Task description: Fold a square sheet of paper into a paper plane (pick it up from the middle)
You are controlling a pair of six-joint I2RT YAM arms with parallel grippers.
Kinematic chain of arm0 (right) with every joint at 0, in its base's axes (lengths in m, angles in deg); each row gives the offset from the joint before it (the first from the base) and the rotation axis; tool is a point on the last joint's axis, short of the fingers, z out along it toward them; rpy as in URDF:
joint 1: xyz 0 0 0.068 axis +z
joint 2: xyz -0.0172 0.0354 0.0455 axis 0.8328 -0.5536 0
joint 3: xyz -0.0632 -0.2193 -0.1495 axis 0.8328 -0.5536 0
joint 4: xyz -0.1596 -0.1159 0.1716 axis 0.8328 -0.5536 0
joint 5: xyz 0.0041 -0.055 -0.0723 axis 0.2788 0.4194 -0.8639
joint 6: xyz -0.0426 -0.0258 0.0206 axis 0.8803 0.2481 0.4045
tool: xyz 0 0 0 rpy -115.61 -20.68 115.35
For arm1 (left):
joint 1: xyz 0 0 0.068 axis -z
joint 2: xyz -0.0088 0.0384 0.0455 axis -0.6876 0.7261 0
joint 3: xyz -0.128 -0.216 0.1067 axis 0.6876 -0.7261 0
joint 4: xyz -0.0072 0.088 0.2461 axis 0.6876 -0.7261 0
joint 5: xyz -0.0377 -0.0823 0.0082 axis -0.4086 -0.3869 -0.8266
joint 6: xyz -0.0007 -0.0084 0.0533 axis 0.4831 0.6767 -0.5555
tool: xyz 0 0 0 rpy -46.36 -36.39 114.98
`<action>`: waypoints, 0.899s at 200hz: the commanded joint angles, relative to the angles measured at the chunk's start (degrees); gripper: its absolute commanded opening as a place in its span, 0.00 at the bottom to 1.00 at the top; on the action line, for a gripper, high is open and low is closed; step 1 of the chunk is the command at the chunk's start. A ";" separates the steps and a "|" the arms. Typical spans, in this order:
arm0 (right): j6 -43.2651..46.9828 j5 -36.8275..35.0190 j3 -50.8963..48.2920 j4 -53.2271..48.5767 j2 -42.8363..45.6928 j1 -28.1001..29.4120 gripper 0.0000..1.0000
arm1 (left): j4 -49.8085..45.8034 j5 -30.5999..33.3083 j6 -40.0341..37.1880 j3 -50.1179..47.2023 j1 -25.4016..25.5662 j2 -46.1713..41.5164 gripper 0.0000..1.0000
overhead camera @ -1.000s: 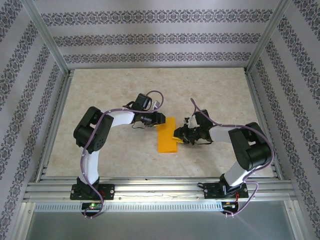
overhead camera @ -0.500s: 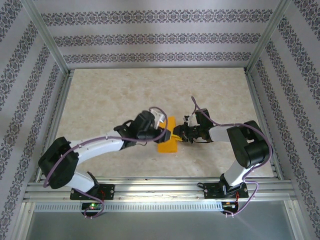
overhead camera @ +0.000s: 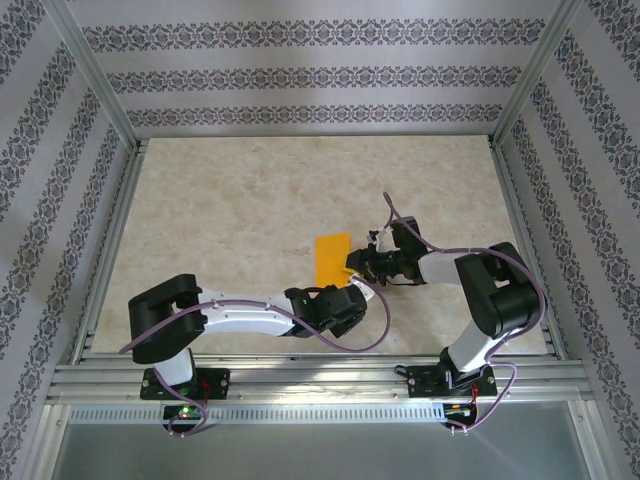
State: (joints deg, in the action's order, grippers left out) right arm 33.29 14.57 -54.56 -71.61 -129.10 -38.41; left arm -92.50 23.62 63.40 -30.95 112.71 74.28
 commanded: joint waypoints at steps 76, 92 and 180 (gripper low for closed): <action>-0.90 0.81 0.04 -0.13 1.71 0.04 0.25 | -7.22 8.08 -3.29 7.56 0.77 8.07 0.58; -0.75 0.89 0.04 -0.34 1.71 0.01 0.25 | -7.43 9.28 -3.17 7.60 0.77 8.42 0.54; 0.30 -0.31 0.04 -2.40 2.49 0.04 0.26 | -5.93 11.59 -3.37 7.34 0.72 7.80 0.18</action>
State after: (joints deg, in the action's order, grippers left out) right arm 32.57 14.50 -54.56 -72.51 -128.09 -38.39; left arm -97.66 33.47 60.84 -24.59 112.76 82.12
